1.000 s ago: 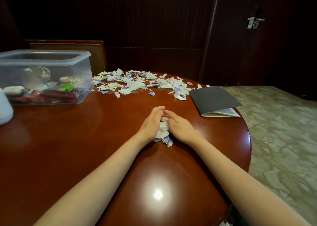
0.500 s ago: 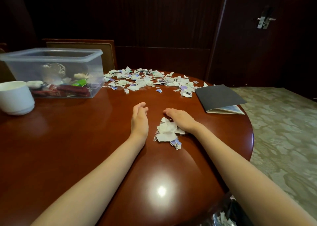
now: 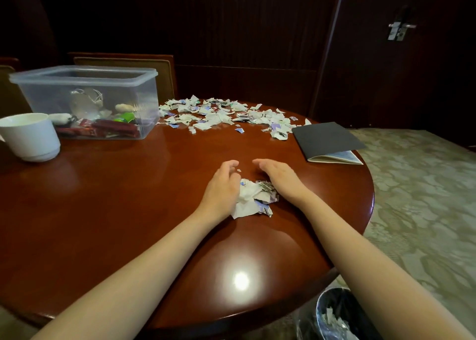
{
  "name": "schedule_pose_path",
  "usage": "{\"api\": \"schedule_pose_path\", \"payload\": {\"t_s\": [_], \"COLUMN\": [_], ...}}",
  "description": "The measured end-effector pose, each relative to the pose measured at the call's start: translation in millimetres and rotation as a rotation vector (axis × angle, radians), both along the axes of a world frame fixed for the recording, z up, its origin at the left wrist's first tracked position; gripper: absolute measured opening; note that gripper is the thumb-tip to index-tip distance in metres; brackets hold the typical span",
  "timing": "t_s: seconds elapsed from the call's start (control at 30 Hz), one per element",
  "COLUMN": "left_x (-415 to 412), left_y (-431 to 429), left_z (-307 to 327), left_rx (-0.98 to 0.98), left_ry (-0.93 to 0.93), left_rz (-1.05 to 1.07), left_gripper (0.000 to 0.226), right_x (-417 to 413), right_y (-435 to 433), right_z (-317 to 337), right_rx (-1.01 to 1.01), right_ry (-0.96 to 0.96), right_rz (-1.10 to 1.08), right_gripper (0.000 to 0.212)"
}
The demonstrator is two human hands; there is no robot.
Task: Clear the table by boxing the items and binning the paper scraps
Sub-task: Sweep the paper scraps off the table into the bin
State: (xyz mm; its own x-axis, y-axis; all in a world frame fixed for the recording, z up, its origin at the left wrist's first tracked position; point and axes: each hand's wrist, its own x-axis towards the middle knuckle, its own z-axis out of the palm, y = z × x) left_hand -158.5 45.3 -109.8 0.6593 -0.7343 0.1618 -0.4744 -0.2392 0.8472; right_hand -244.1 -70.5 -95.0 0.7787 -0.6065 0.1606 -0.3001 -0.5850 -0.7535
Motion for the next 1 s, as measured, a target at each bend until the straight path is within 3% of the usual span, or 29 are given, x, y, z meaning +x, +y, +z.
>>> {"api": "schedule_pose_path", "payload": {"t_s": [0.1, 0.27, 0.37, 0.63, 0.77, 1.0], "left_x": [-8.9, 7.0, 10.4, 3.4, -7.0, -31.5], "left_y": [-2.4, -17.3, -22.4, 3.9, 16.0, 31.3], "left_z": [-2.6, 7.1, 8.0, 8.5, 7.9, 4.2], "left_rx": [0.295, 0.349, 0.43, 0.388, 0.385, 0.243], "left_ry": [-0.278, -0.298, -0.326, -0.344, -0.361, -0.133], "left_rz": [-0.054, -0.076, -0.132, -0.219, -0.272, -0.288], "left_gripper": [0.048, 0.05, 0.047, 0.046, 0.049, 0.049], "right_x": [-4.6, -13.7, -18.2, -25.0, -30.1, -46.2], "right_y": [10.3, 14.4, 16.9, 26.1, 37.5, 55.1], "right_z": [-3.4, -7.1, -6.4, -7.8, -4.2, -6.2], "right_rx": [-0.074, 0.185, 0.178, 0.086, 0.048, 0.113], "right_ry": [0.156, -0.121, -0.166, 0.096, 0.174, 0.142], "right_rz": [0.133, -0.047, -0.131, 0.071, 0.071, 0.128], "right_gripper": [0.042, 0.041, 0.037, 0.048, 0.051, 0.062]}}
